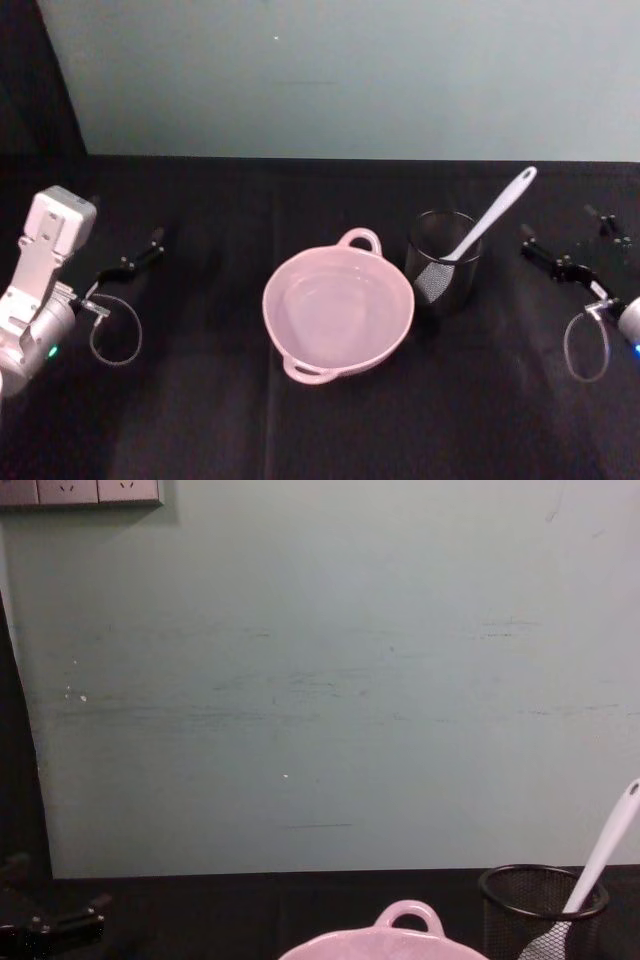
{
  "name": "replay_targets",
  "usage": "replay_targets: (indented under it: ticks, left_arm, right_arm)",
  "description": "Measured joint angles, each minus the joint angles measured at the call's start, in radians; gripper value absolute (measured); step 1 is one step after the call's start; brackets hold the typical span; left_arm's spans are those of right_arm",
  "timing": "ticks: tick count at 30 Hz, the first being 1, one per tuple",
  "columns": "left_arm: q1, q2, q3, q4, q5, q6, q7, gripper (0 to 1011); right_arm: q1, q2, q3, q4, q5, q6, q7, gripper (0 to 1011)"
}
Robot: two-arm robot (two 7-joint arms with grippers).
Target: Use the one hand to pick up the spoon and stir the clear water in the bowl.
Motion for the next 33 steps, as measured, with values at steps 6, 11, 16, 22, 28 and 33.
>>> replay_targets:
  ticks: [6,11,16,22,28,33]
  left_arm:
    - [0.000,0.000,0.000,0.000,0.000,0.000,0.000,1011]
    - [0.000,0.000,0.000,0.000,0.000,0.000,0.000,1011]
    - [0.000,0.000,0.000,0.000,0.000,0.000,0.000,1011]
    - [0.000,0.000,0.000,0.000,0.000,0.000,0.000,1011]
    - [0.000,0.000,0.000,0.000,0.000,0.000,0.000,1011]
    - [0.000,0.000,0.000,0.000,0.000,0.000,0.000,1011]
  right_arm:
    - [0.033,-0.030,-0.015,0.073,-0.018,-0.012,0.021,1002]
    - [0.038,-0.035,-0.017,0.084,-0.022,-0.013,0.024,1003]
    - [0.036,-0.034,-0.017,0.080,-0.021,-0.013,0.024,1003]
    - [0.035,-0.032,-0.016,0.077,-0.020,-0.014,0.023,1003]
    - [0.034,-0.031,-0.016,0.076,-0.019,-0.014,0.023,1003]
    - [0.034,-0.031,-0.015,0.074,-0.018,-0.014,0.022,1003]
